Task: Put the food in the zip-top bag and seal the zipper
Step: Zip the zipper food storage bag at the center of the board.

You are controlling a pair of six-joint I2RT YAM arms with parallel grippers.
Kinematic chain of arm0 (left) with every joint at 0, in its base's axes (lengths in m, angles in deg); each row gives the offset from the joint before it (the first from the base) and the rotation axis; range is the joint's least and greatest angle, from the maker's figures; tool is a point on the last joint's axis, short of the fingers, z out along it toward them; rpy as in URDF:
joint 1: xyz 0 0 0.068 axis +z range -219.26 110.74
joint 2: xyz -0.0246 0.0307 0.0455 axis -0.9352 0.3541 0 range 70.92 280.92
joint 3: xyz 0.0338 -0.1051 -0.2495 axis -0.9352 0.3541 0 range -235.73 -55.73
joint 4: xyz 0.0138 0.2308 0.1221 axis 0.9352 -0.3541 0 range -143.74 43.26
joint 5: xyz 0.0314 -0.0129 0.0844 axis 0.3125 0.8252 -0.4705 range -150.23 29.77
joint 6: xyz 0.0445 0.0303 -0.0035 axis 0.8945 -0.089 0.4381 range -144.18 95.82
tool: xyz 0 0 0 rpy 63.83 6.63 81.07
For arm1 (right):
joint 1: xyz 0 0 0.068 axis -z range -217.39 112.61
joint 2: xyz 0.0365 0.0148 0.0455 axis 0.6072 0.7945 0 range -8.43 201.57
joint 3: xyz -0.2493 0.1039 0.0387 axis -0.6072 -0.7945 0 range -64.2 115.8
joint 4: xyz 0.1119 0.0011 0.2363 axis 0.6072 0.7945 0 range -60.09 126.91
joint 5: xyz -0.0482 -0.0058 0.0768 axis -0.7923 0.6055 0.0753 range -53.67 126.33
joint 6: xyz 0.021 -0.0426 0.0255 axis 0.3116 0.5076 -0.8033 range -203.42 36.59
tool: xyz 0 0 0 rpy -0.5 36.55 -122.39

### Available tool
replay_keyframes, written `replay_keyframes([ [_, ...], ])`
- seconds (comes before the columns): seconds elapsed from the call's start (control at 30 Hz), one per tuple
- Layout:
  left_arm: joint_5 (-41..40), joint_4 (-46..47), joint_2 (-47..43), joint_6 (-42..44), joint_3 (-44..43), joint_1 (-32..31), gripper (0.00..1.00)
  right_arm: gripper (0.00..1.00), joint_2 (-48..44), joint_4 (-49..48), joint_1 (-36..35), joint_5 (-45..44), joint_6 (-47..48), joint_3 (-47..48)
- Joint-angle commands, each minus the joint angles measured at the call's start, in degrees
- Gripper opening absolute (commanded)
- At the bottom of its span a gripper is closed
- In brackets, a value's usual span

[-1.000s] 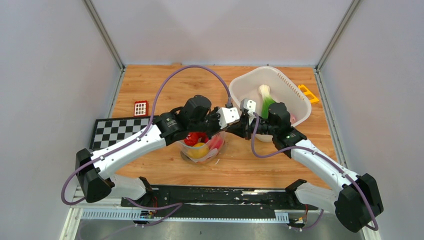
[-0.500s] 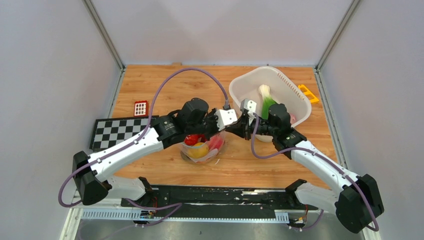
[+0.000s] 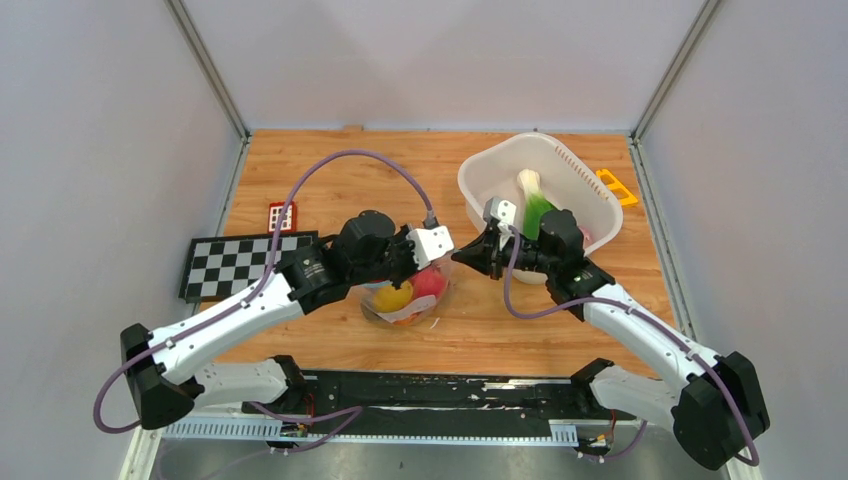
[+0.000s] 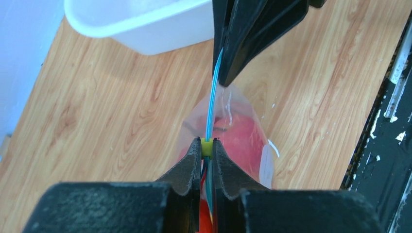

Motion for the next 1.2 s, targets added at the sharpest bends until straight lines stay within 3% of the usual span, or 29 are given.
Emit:
replay_keyframes([
  [0.0,-7.2,-5.4,-6.5,-2.0,2.1,0.3,0.0,0.0,-2.1,-2.5,1.3,-3.0,-0.5,-0.6],
  [0.27,-7.0,-4.7,-11.3,-4.9,3.7,0.9,0.0,0.0,-1.5,-2.1,1.4,1.1,0.1,0.4],
  [0.33,-5.0,-4.1,-10.9,-5.3,3.2,0.9,0.0,0.06,-0.7,-1.3,1.4,4.3,1.0,1.4],
  [0.47,-1.4,-4.1,-8.4,-5.1,0.9,0.9,0.0,0.47,0.5,3.7,0.7,8.8,4.8,5.2],
  [0.53,-0.4,-4.6,-6.8,-4.8,-0.2,0.9,0.0,0.76,0.7,7.4,0.1,9.6,9.4,7.1],
  [0.6,0.3,-4.7,-6.0,-4.7,-0.9,0.9,0.0,0.81,1.2,10.2,-0.5,10.1,14.0,8.6],
  [0.73,1.6,-4.2,-5.3,-4.5,-1.6,0.9,0.0,0.79,2.8,11.1,-1.1,11.2,16.1,9.6],
  [0.83,2.2,-3.7,-5.2,-4.6,-1.4,0.9,0.0,0.73,5.4,14.5,-2.2,12.8,19.5,11.9],
  [0.97,2.4,-2.9,-5.3,-5.1,-0.8,0.9,0.0,0.53,9.4,20.3,-4.2,12.6,22.8,16.1],
  [1.17,1.8,-2.7,-5.5,-6.6,0.3,0.9,0.0,0.17,9.0,17.0,-4.8,10.2,21.2,14.9],
])
